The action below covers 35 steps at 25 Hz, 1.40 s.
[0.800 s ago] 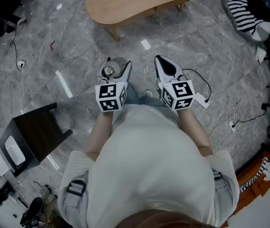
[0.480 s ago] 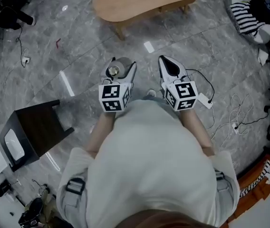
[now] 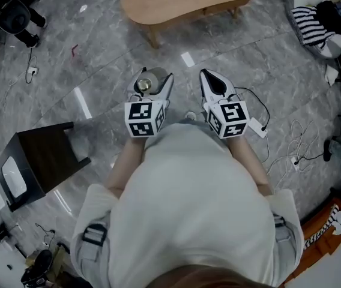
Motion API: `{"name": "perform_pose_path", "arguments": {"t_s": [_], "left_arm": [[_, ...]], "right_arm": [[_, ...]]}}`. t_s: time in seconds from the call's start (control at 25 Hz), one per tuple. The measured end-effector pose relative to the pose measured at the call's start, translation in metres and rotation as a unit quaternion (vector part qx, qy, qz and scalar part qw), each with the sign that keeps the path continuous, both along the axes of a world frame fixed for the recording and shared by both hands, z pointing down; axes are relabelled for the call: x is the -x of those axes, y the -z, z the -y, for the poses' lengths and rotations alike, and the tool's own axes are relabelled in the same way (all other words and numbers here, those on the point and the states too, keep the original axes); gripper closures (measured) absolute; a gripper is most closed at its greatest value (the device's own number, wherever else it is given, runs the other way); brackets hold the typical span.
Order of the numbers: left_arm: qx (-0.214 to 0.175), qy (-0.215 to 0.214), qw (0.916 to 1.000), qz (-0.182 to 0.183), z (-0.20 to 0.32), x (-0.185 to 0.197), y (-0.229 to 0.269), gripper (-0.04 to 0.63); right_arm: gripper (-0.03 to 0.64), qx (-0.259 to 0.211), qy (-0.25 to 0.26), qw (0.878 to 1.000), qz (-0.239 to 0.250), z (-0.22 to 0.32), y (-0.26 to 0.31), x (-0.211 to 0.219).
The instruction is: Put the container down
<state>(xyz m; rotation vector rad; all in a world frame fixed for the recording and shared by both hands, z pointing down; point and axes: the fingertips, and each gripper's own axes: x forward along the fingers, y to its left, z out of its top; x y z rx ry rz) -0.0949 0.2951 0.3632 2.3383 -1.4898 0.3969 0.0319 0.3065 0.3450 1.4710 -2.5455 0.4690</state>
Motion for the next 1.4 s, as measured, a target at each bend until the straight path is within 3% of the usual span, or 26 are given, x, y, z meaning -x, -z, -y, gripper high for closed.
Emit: {"name": "perform_pose_path", "arguments": {"t_s": [0.52, 0.96, 1.4], "left_arm": [[0.011, 0.041, 0.999, -0.015, 0.011, -0.015, -0.013, 0.242], [0.02, 0.031, 0.9993, -0.006, 0.034, -0.028, -0.02, 0.242], [0.018, 0.017, 0.9997, -0.005, 0.108, -0.03, -0.026, 0.242]], "right_arm": [[0.614, 0.019, 0.001, 1.0, 0.011, 0.014, -0.017, -0.03], [0.614, 0.042, -0.006, 0.999, 0.021, 0.041, -0.023, -0.04], [0.614, 0.046, -0.009, 0.999, 0.017, 0.112, -0.027, -0.042]]}}
